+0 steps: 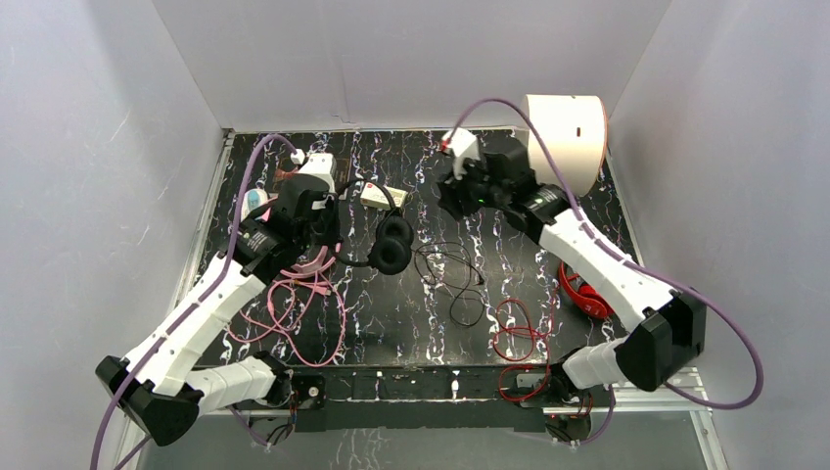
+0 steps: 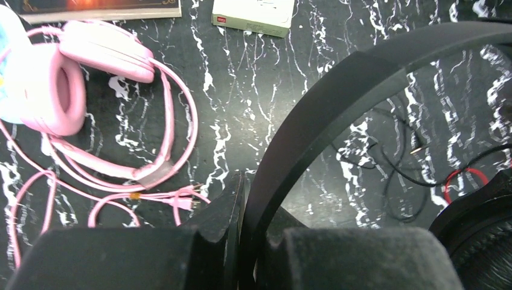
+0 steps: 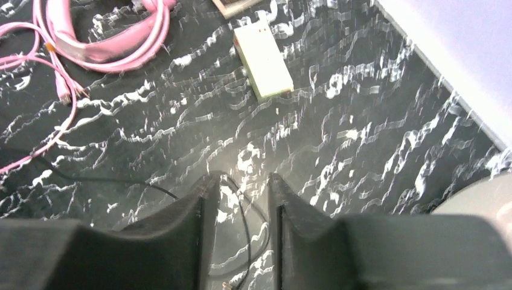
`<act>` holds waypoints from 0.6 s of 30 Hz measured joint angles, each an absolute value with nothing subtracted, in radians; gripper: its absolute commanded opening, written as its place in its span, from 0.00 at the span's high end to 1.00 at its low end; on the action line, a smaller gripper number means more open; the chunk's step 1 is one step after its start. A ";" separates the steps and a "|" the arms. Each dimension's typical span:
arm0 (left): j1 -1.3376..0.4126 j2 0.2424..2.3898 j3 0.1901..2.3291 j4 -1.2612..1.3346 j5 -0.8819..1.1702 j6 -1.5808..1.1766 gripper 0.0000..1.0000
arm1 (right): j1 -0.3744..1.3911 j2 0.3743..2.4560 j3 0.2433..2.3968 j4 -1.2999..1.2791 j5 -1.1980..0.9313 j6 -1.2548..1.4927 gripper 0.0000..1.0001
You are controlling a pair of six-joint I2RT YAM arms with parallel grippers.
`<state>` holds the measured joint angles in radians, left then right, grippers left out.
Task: Wrap the headphones
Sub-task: Wrap the headphones cable around the headphones.
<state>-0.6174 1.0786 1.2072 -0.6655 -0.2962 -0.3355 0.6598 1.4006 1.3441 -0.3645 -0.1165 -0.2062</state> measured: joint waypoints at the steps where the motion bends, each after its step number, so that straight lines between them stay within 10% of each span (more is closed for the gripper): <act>1: -0.617 1.093 1.222 -0.675 -0.295 -0.367 1.00 | 0.620 1.378 1.296 -0.351 -0.150 -0.190 0.22; 7: -0.617 1.074 1.227 -0.710 -0.260 -0.546 1.00 | 0.417 1.251 1.011 -0.192 -0.391 -0.047 0.02; 18: -0.617 1.059 1.426 -0.752 -0.245 -0.765 1.00 | 0.393 1.154 0.649 0.299 -0.744 0.141 0.01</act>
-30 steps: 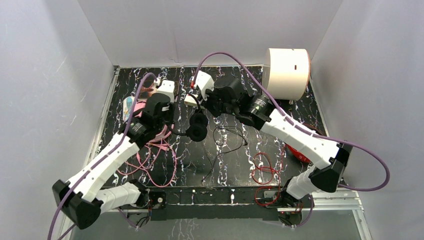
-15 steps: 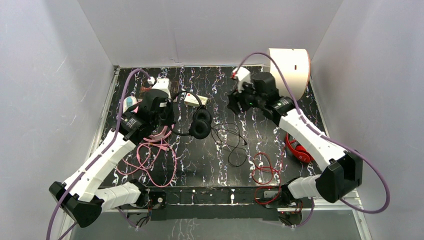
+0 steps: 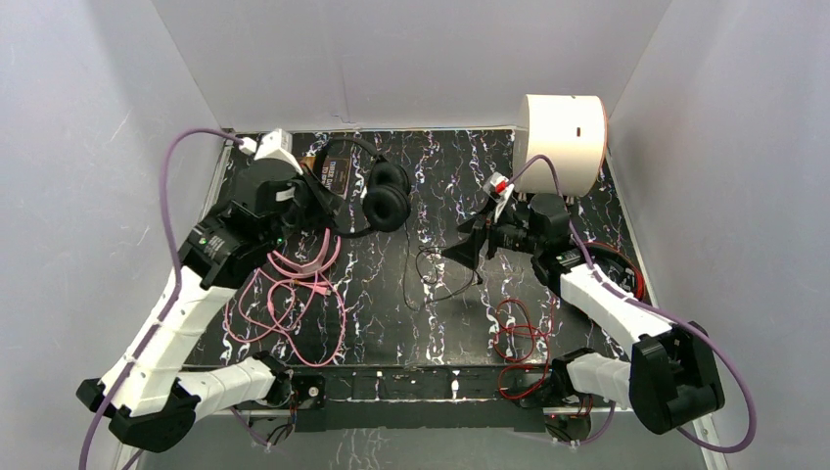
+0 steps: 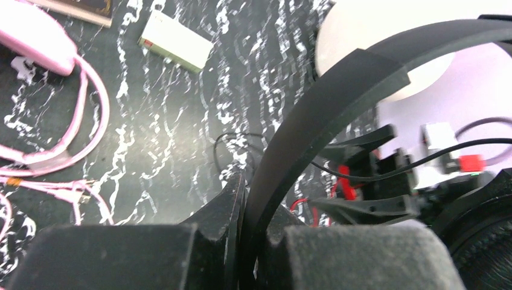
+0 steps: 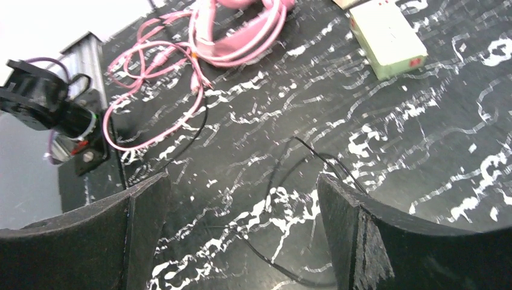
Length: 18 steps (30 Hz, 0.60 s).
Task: Wrap the headphones
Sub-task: Wrap the headphones cable around the headphones.
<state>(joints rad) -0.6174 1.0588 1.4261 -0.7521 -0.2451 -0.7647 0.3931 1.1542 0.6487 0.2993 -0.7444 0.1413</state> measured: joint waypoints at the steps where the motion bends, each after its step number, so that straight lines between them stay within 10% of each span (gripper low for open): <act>1: -0.617 1.060 1.457 -0.754 -0.245 -0.772 1.00 | 0.393 1.156 0.638 0.346 -0.762 0.167 0.01; 18: -0.617 1.117 1.656 -0.765 -0.245 -0.825 1.00 | 0.600 1.360 0.611 0.812 -0.635 0.471 0.05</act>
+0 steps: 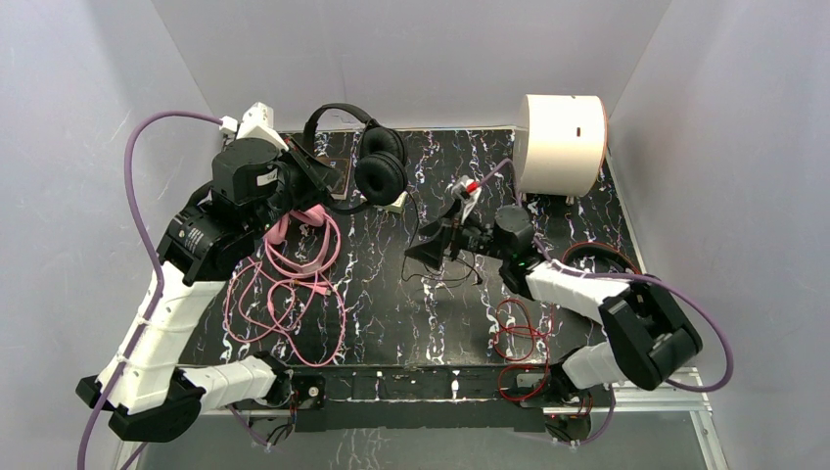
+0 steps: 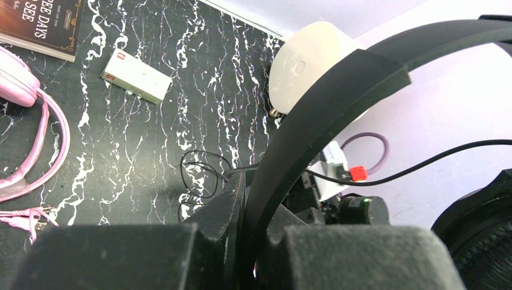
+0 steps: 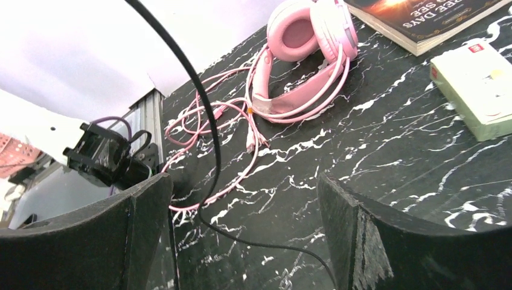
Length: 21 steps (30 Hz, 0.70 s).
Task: Wrap the headphones
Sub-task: Wrap the headphones cable around the headphones.
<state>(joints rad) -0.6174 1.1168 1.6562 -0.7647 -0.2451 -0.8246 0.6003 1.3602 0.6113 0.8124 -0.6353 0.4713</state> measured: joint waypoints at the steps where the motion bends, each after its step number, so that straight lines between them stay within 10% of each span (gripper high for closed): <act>1: -0.617 1.119 1.658 -0.763 -0.245 -0.826 1.00 | 0.620 1.378 0.612 0.825 -0.604 0.479 0.09; 16: -0.617 1.120 1.672 -0.715 -0.260 -0.894 1.00 | 0.848 1.643 0.564 1.262 -0.182 0.455 0.28; 19: -0.617 1.119 1.682 -0.699 -0.283 -0.909 1.00 | 0.875 1.685 0.564 1.332 -0.107 0.417 0.43; 21: -0.617 1.116 1.686 -0.687 -0.302 -0.919 1.00 | 0.888 1.708 0.564 1.357 -0.063 0.397 0.73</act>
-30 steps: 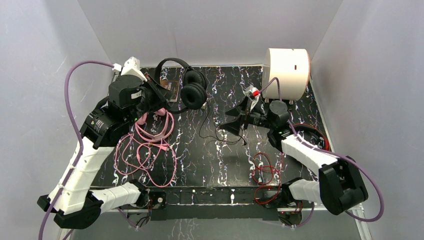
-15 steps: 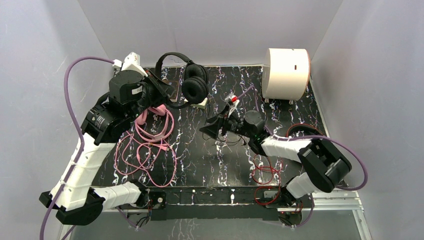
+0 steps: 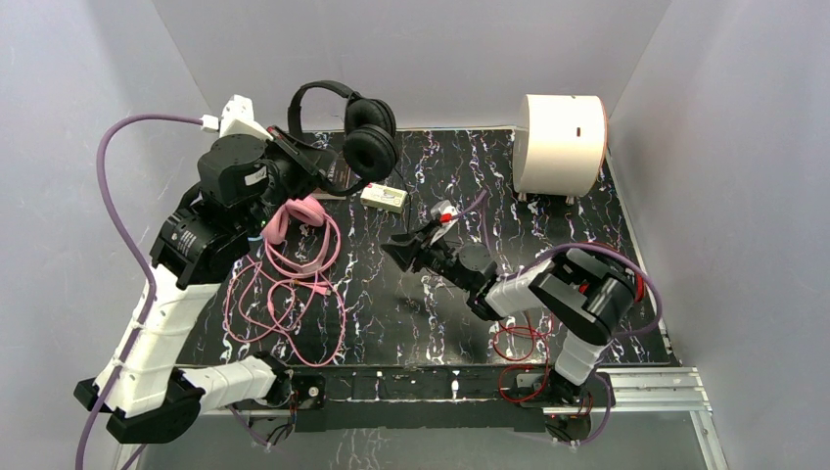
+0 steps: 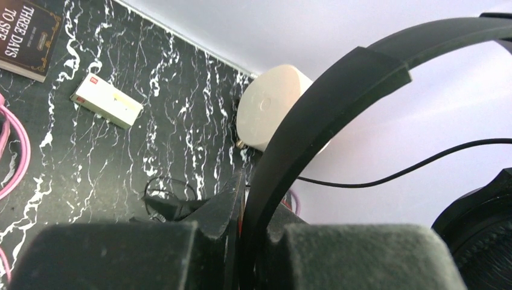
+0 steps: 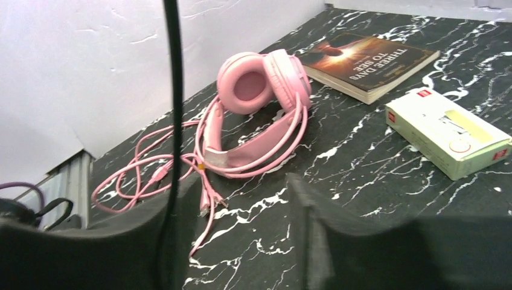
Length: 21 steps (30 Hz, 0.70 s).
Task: Wrap the headphones
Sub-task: Wrap the headphones cable around the headphones.
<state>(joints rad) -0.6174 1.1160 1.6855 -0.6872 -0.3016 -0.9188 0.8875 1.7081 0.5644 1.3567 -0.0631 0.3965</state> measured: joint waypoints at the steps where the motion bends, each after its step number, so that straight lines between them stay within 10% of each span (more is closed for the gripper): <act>1: -0.617 1.114 1.686 -0.682 -0.314 -0.925 1.00 | 0.894 1.722 0.564 1.367 -0.039 0.389 0.88; 11: -0.617 1.065 1.533 -0.337 -0.665 -0.936 1.00 | 0.983 1.820 0.754 1.034 0.034 0.406 1.00; 21: -0.538 1.448 1.420 0.462 -1.084 -0.032 1.00 | 1.242 1.287 0.757 0.255 -0.108 0.318 1.00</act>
<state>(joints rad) -0.5381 1.4479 1.4204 0.4618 -1.0840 -0.0322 1.2419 1.2873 0.7570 0.2546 -0.1081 0.3183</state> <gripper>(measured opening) 0.050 0.011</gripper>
